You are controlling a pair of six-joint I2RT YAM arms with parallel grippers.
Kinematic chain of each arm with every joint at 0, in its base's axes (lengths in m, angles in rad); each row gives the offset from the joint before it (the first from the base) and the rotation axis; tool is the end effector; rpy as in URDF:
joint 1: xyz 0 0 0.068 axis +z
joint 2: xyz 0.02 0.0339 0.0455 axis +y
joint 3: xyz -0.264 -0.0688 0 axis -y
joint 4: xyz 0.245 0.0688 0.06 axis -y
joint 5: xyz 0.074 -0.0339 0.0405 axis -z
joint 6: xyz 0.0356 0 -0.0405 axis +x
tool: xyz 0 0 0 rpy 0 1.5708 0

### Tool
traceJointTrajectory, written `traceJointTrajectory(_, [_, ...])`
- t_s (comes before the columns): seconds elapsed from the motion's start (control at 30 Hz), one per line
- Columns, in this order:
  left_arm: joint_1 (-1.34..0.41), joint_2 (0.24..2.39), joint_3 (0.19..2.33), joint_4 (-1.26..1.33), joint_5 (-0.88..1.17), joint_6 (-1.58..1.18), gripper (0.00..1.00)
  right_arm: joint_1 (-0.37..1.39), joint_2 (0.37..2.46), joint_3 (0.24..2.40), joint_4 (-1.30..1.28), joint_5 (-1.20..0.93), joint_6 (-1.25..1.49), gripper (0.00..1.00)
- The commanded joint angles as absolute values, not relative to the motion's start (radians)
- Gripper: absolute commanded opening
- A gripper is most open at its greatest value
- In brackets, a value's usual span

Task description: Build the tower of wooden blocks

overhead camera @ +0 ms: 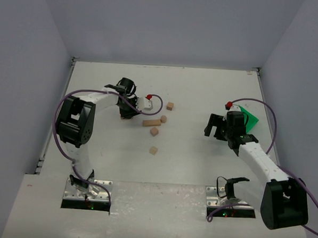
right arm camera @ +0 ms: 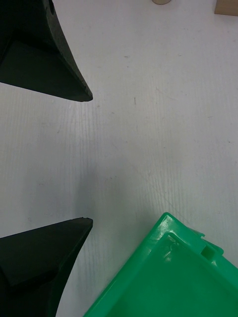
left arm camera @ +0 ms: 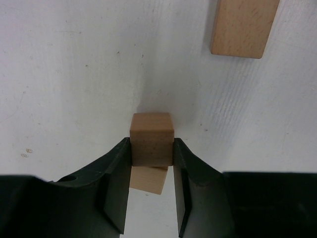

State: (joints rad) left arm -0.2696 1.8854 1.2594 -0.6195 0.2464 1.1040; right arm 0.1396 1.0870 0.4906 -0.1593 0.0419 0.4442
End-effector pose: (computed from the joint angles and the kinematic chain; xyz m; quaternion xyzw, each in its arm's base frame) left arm 0.3544 -0.1069 0.1668 0.6363 0.7447 -0.0457 0.1961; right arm 0.2115 0.0282 0.1841 0.1475 0.9060 0.0956 0.3850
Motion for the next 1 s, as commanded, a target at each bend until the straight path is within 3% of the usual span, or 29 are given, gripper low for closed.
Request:
traceJointTrajectory(0.0, [-0.253,1.894,1.254,-0.610,0.256,1.145,0.00,0.140,1.072,0.537,-0.140,0.025,0.431,0.99])
traceJointTrajectory(0.13, [-0.250,1.890,1.249,-0.634,0.260,1.172,0.00,0.139,1.068,0.537,-0.140,0.020,0.430,0.99])
traceJointTrajectory(0.3, [-0.250,1.890,1.249,-0.644,0.265,1.187,0.19,0.140,1.064,0.537,-0.138,0.015,0.428,0.99])
traceJointTrajectory(0.97, [-0.245,1.879,1.249,-0.624,0.268,1.158,0.43,0.141,1.041,0.530,-0.135,0.005,0.425,0.99])
